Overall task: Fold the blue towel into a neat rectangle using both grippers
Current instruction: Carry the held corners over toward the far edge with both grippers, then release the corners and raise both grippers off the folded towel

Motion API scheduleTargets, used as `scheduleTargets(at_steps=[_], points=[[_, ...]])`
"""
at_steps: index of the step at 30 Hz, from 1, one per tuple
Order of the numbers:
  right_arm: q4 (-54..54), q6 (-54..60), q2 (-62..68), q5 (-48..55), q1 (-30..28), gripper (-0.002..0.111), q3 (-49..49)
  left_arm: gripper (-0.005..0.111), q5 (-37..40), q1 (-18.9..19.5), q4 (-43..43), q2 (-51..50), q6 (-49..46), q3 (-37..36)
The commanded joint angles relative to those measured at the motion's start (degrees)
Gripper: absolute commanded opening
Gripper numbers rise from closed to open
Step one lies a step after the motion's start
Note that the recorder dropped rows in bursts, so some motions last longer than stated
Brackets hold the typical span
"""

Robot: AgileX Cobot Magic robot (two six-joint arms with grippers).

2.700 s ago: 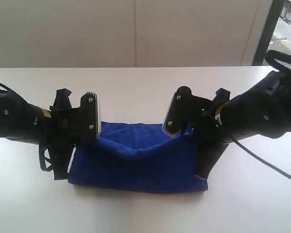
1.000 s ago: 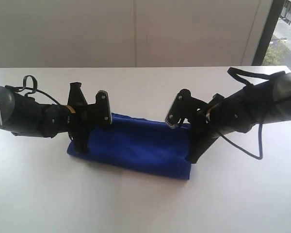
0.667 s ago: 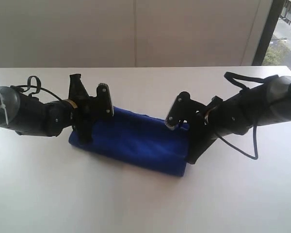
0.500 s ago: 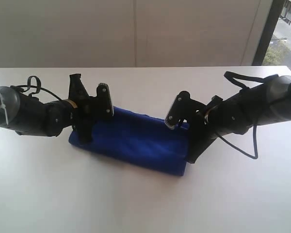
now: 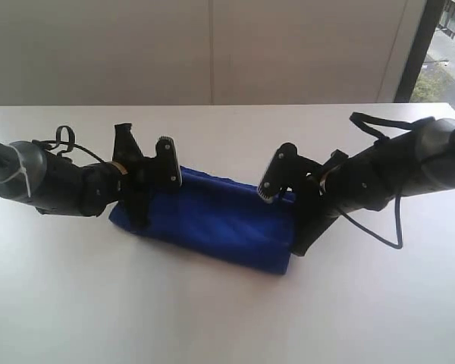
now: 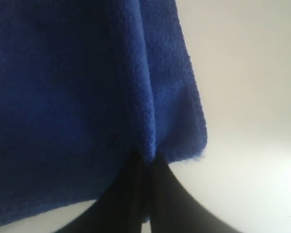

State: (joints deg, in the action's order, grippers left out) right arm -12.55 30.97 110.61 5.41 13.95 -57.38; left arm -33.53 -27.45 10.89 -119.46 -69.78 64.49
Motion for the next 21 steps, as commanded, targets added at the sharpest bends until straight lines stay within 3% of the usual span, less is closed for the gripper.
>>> scheduleTargets(at_steps=[1, 6, 9, 21], points=[[0.1, -0.4, 1.5, 0.4, -0.4, 0.01, -0.1, 0.024, 0.2, 0.0, 0.6, 0.0, 1.0, 0.2], [0.1, -0.4, 1.9, 0.1, -0.4, 0.046, -0.1, 0.065, -0.1, 0.0, 0.6, 0.0, 1.0, 0.2], [0.1, -0.5, 1.6, 0.0, -0.4, 0.063, -0.2, 0.081, -2.0, 0.0, 1.0, 0.0, 1.0, 0.2], [0.1, -1.5, -5.1, 2.3, -0.6, 0.067, -0.2, 0.085, -14.5, -0.1, 6.0, 0.2, -3.7, 0.2]])
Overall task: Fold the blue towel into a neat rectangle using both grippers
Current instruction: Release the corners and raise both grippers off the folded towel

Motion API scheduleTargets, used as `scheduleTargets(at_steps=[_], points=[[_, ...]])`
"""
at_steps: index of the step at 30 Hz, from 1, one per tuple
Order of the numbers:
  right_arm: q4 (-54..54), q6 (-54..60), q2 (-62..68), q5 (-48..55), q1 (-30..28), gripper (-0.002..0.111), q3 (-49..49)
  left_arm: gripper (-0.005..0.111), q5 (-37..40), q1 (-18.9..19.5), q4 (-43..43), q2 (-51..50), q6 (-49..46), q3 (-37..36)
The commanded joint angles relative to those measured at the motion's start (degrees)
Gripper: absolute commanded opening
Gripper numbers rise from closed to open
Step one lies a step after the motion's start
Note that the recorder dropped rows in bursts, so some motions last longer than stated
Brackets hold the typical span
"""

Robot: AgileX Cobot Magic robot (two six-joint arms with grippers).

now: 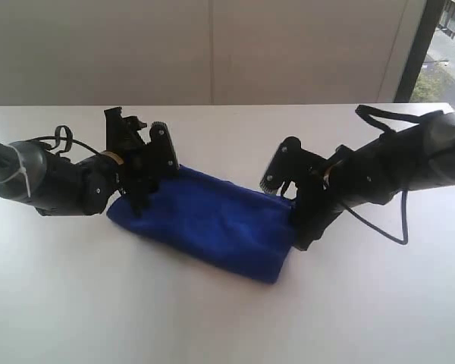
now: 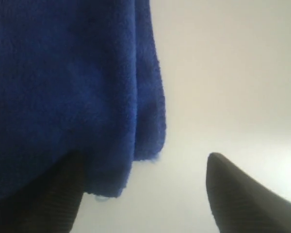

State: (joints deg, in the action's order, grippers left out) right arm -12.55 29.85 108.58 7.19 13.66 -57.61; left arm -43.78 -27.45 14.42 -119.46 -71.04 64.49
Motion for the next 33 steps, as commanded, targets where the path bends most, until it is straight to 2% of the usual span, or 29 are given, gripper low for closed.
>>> scheduleTargets(at_steps=[1, 5, 10, 12, 15, 17, 21, 24, 28, 30, 33], points=[[0.1, -0.4, -3.8, 0.5, -0.5, 0.067, 0.1, 0.085, -5.3, -0.1, 2.9, 0.2, -2.9, 0.2], [-0.2, -0.1, -5.3, 3.4, -1.5, 0.067, 0.1, 0.085, -12.1, -0.4, 6.4, 0.2, -6.0, 0.2], [-0.2, -1.1, -7.6, 4.7, -1.8, 0.064, 0.1, 0.084, -22.8, -1.9, 16.3, 0.2, -11.8, 0.2], [-0.2, -5.3, -9.3, 4.2, -1.8, 0.06, 0.1, 0.08, -22.0, -2.0, 18.8, 0.7, -13.1, 0.2], [-0.2, -11.3, -12.0, 3.5, -1.8, 0.047, 0.1, 0.06, -11.4, -2.0, 23.9, 2.8, -13.4, 0.2], [-0.2, -12.2, -13.2, 3.5, -1.8, 0.037, 0.1, 0.039, -3.1, -2.0, 26.5, 4.7, -13.4, 0.2], [0.7, -12.4, -14.4, 6.6, -1.8, 0.014, -0.5, 0.0, 6.4, -2.0, 30.4, 8.5, -12.9, 0.2], [4.6, -13.6, -14.2, 12.3, -1.7, 0.0, -2.8, 0.0, 15.2, -2.0, 35.3, 12.4, -14.8, 0.2], [14.9, -7.9, -12.7, 20.9, -0.8, 0.0, -7.8, 0.0, 34.1, -0.4, 42.2, 17.4, -20.6, 0.2], [22.6, 0.5, -10.7, 26.4, 0.5, 0.0, -11.3, 0.0, 42.6, 1.5, 44.3, 19.1, -20.0, 0.2], [31.7, 7.4, -6.8, 30.4, 2.4, 0.0, -16.0, 0.0, 50.9, 5.8, 44.9, 20.0, -16.0, 0.2]])
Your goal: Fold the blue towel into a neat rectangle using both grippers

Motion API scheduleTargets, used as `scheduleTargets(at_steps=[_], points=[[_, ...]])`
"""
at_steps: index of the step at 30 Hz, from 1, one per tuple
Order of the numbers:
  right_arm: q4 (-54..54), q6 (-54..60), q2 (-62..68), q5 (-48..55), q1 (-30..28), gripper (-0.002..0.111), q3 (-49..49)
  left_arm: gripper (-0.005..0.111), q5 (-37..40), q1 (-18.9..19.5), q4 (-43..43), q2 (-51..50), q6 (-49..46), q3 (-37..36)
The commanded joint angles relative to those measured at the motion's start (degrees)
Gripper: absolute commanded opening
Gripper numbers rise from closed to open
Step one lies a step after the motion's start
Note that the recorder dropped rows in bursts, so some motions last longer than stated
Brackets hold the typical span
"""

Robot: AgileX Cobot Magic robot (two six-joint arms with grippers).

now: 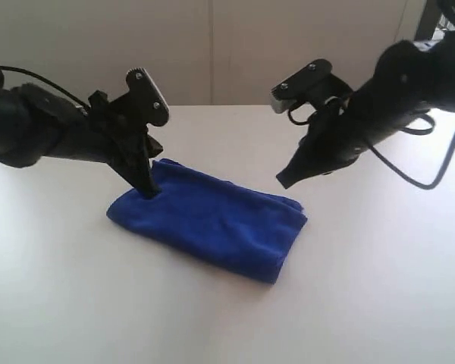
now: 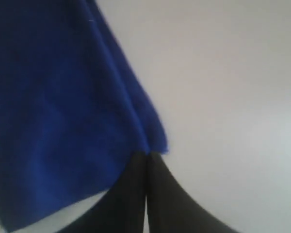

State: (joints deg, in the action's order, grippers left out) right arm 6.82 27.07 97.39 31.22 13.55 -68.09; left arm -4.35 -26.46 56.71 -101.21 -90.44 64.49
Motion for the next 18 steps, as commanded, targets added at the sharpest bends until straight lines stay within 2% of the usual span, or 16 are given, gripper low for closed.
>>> scheduleTargets(at_steps=[1, 5, 10, 13, 18], points=[[13.2, 10.3, 5.9, 6.4, 3.1, 0.0, -6.5, 0.0, 13.6, 6.1, 2.3, 2.0, 4.7, 0.2], [14.5, 10.3, 11.3, 4.3, 6.1, 0.0, -10.4, 0.0, 23.3, 12.5, 2.2, 2.3, 6.6, 0.2], [14.5, 10.3, 18.4, 5.0, 10.5, 0.0, -16.8, 0.0, 28.1, 17.4, 2.2, 2.5, 7.0, 0.2], [14.5, 10.3, 22.7, 5.1, 12.1, 0.0, -20.5, 0.0, 31.0, 18.5, 1.8, 2.5, 7.1, 0.2], [14.6, 8.7, 28.3, 7.3, 12.7, 0.0, -24.8, 0.0, 31.4, 18.5, 0.9, 2.5, 7.1, 0.2]])
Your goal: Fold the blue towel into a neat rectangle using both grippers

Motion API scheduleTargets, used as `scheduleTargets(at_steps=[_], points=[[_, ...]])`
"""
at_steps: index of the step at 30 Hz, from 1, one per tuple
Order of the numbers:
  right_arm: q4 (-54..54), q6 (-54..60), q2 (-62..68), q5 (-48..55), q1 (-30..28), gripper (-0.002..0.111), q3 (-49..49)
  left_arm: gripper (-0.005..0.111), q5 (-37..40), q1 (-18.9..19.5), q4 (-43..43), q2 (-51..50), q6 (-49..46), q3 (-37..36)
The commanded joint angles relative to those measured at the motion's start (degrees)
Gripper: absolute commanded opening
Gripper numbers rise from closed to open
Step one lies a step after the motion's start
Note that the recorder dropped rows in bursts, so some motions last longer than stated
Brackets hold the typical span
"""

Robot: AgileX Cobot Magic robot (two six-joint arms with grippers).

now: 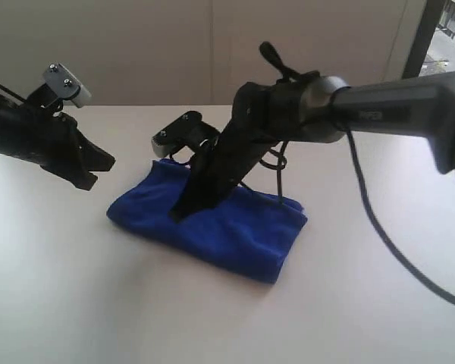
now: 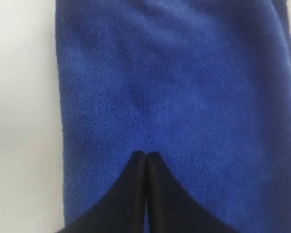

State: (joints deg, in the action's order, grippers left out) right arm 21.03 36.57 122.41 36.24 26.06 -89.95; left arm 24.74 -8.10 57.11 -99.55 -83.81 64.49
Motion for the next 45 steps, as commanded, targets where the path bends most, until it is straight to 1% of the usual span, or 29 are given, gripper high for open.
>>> scheduleTargets(at_steps=[1, 5, 10, 17, 21, 24, 30, 33, 36, 39, 42, 45], points=[[0.5, -0.8, 4.0, 3.6, 0.2, 0.0, -3.6, 0.0, 2.3, 0.1, 0.5, 0.9, 0.5, 0.2], [0.8, 0.1, 5.1, 8.3, 0.2, 0.0, -4.3, 0.0, 2.3, 0.1, 0.5, 0.9, 0.5, 0.2], [1.0, 7.5, 5.1, 16.3, 0.2, 0.0, -4.2, 0.0, 2.3, 0.0, 0.5, 0.9, 0.5, 0.2], [-0.6, 12.0, 5.1, 25.3, 0.2, 0.0, -4.0, 0.0, 3.6, 0.0, 0.7, 0.9, 0.5, 0.2], [-0.9, 16.6, 5.1, 33.4, 0.4, 0.0, -4.0, 0.0, 4.9, 0.0, 0.7, 0.9, 0.5, 0.2], [-3.9, 18.2, 5.1, 33.7, 1.7, 0.0, -4.0, 0.0, 6.4, 0.0, 0.7, 0.9, 0.1, 0.2], [-11.3, 18.4, 3.7, 33.7, 6.4, 0.0, -3.6, 0.0, 11.1, 0.0, 1.1, 0.9, -0.6, 0.2], [-13.3, 17.1, 1.6, 33.7, 7.6, 0.0, -3.6, 0.0, 11.4, -0.7, 1.2, 0.8, -1.0, 0.2], [-16.1, 13.6, -1.0, 33.7, 7.6, 0.0, -3.6, 0.0, 12.0, -2.2, 1.9, -0.3, -2.0, 0.2], [-18.9, 9.2, -3.9, 31.3, 6.7, 0.0, -3.6, 0.0, 12.4, -4.3, 1.6, -2.5, -2.1, 0.2], [-19.8, 6.4, -5.9, 30.4, 5.3, 0.0, -3.6, 0.0, 12.2, -6.4, 0.0, -4.8, -2.1, 0.2], [-19.5, 4.5, -6.3, 30.3, 3.9, 0.0, -3.6, 0.0, 10.3, -7.3, -0.3, -6.9, -2.1, 0.2]])
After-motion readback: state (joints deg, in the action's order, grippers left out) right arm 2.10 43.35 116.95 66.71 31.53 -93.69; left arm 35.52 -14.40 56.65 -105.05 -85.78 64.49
